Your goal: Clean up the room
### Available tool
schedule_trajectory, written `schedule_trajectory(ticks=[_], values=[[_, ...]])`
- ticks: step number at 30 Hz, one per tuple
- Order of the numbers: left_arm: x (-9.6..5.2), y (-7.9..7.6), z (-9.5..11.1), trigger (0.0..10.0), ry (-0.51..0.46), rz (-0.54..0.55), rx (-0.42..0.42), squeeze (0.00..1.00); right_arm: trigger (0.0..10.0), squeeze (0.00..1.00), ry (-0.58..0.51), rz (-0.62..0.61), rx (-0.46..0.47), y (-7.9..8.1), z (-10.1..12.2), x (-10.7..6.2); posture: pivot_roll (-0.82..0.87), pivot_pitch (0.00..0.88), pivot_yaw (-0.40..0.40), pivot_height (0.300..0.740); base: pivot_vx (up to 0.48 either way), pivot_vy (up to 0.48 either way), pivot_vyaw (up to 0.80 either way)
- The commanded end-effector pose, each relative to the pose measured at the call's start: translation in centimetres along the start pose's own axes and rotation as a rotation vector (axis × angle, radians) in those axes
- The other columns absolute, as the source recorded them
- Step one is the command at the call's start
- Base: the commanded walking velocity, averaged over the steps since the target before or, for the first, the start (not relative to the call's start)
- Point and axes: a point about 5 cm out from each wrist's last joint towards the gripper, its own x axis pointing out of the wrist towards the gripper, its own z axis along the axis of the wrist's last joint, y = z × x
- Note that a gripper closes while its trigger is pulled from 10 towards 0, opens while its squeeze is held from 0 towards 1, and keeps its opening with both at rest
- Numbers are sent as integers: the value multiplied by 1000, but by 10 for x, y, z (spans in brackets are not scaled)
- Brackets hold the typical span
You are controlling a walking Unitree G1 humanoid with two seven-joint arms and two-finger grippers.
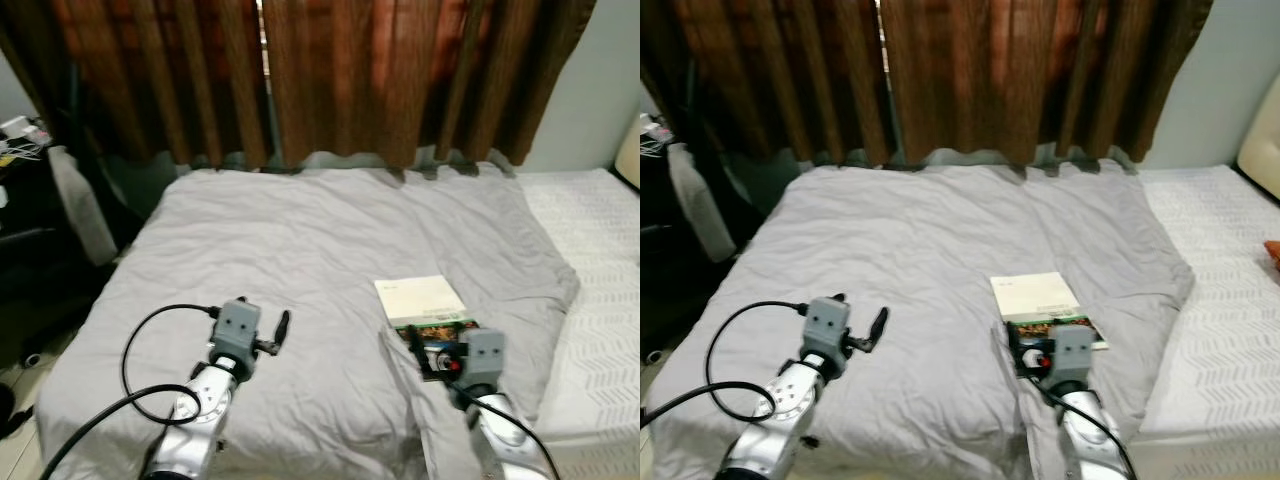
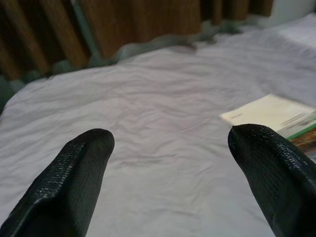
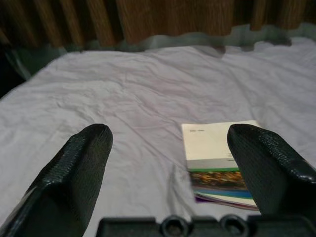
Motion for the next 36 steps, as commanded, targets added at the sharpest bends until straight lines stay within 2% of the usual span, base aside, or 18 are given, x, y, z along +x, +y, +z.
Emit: schedule_trajectory(ticks=[1,5,9,11,13,14,15,16,21,23,25,27,36], values=[[3,-5,3,10000,-5,-16,-5,0,10000,0,-4,-16,-20,-7,3,-1,-109,0,44,740,337,-337,0],[4,-6,3,10000,-8,-9,-6,0,10000,0,-4,-16,-24,-8,4,-1,-111,0,44,740,334,-341,0],[-4,0,-4,10000,4,75,-133,0,10000,0,1,3,-18,-8,3,-5,-114,0,35,740,322,-352,0],[-7,2,-5,10000,3,87,-146,0,10000,0,3,10,-14,-8,3,-6,-114,0,35,740,319,-356,0],[-26,3,-14,10000,15,89,-150,0,10000,0,33,35,-14,-10,-1,-17,-105,0,16,740,319,-356,0],[-26,3,-14,10000,15,89,-150,0,10000,0,33,35,-14,-10,-1,-17,-105,0,16,740,319,-356,0],[-34,2,-18,10000,22,79,-147,0,10000,0,48,45,-15,-11,-3,-22,-104,0,11,740,319,-356,0],[-45,-9,-25,10000,46,16,-144,0,10000,0,80,57,-25,-15,-7,-36,-99,0,-6,740,319,-356,0],[-41,-11,-27,10000,63,27,-153,0,10000,0,107,57,-40,-20,-11,-46,-97,0,-20,740,252,-287,0],[-31,-6,-20,10000,42,26,-142,0,10000,0,106,62,-46,-17,-9,-39,-98,0,-19,740,0,0,0],[-29,-6,-17,10000,32,22,-132,0,10000,0,100,67,-50,-15,-7,-36,-98,0,-19,740,0,0,0],[-23,-6,-11,10000,15,9,-131,0,10000,0,79,82,-84,-10,-1,-26,-106,0,-8,740,0,-474,0],[-19,-7,-11,10000,19,-21,-126,0,10000,0,64,50,-82,-14,4,-21,-128,11,18,740,0,-463,0]])
